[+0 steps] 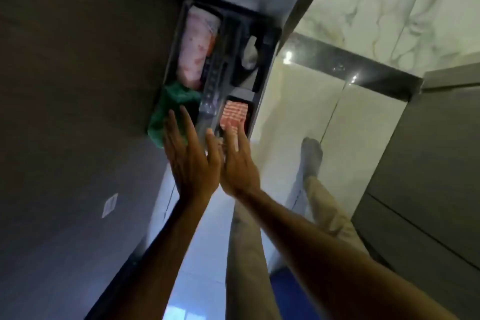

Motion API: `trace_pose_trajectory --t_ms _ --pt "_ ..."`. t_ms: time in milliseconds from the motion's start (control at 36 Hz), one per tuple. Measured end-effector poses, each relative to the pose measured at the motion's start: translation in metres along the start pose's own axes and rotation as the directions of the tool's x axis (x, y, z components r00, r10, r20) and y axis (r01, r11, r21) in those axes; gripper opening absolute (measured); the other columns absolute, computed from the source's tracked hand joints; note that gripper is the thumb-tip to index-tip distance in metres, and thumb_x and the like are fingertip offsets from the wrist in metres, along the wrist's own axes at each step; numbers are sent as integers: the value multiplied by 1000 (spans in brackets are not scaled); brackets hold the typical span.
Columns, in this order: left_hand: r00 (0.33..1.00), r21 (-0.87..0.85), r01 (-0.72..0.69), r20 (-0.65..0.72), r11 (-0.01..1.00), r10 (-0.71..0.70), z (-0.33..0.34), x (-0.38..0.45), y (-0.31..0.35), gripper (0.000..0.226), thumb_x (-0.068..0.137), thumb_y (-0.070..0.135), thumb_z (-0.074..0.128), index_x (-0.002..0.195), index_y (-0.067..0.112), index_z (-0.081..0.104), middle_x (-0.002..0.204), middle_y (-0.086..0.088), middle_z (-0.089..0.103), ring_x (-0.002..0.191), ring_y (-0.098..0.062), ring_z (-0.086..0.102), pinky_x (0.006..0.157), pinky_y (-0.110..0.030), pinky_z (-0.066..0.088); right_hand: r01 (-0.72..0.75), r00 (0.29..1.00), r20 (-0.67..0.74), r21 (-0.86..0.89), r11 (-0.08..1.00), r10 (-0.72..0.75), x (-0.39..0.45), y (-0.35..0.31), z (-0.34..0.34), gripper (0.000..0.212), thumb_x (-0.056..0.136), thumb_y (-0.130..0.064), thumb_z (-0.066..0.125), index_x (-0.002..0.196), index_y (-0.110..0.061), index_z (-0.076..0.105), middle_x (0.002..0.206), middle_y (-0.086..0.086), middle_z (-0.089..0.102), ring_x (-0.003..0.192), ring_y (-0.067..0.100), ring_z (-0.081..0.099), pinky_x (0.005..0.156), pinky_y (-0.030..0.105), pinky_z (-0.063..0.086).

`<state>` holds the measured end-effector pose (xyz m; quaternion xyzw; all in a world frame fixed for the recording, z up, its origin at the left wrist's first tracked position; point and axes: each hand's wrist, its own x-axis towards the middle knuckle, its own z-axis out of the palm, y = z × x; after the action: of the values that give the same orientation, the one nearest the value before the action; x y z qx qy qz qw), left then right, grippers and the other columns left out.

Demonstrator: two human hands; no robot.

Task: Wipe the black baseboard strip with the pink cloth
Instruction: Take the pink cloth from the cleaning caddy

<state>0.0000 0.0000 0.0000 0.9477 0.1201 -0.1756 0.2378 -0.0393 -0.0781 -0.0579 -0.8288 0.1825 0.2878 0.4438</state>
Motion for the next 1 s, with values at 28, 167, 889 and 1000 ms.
trace_pose_trajectory --t_ms 28,167,889,1000 --pt "1000 22 -24 -10 999 25 13 17 -7 76 110 52 28 175 13 16 183 -18 13 170 -36 15 138 -56 17 41 999 -10 -45 998 -41 19 8 12 69 120 -44 40 178 -27 5 188 1 -3 175 24 -3 140 43 19" --pt "958 178 -275 -25 945 284 65 104 -23 79 111 59 25 173 12 20 182 -21 15 170 -41 13 139 -50 7 -57 994 -99 -72 996 50 92 23 54 89 112 -53 55 178 -26 0 187 7 3 174 33 13 139 53 29" --pt "847 360 -491 -15 793 531 31 103 17 80 115 57 33 176 17 2 183 -20 7 169 -40 14 134 -66 25 92 932 -362 268 959 11 36 -12 -72 54 116 -8 56 168 -7 41 177 8 42 166 20 39 138 41 34" --pt "731 492 -621 82 610 678 9 80 65 69 116 48 22 167 2 29 182 -24 0 167 -46 18 134 -63 18 132 893 -450 229 964 -15 34 -13 -149 53 118 -12 52 170 -10 39 178 4 41 165 18 41 137 44 37"
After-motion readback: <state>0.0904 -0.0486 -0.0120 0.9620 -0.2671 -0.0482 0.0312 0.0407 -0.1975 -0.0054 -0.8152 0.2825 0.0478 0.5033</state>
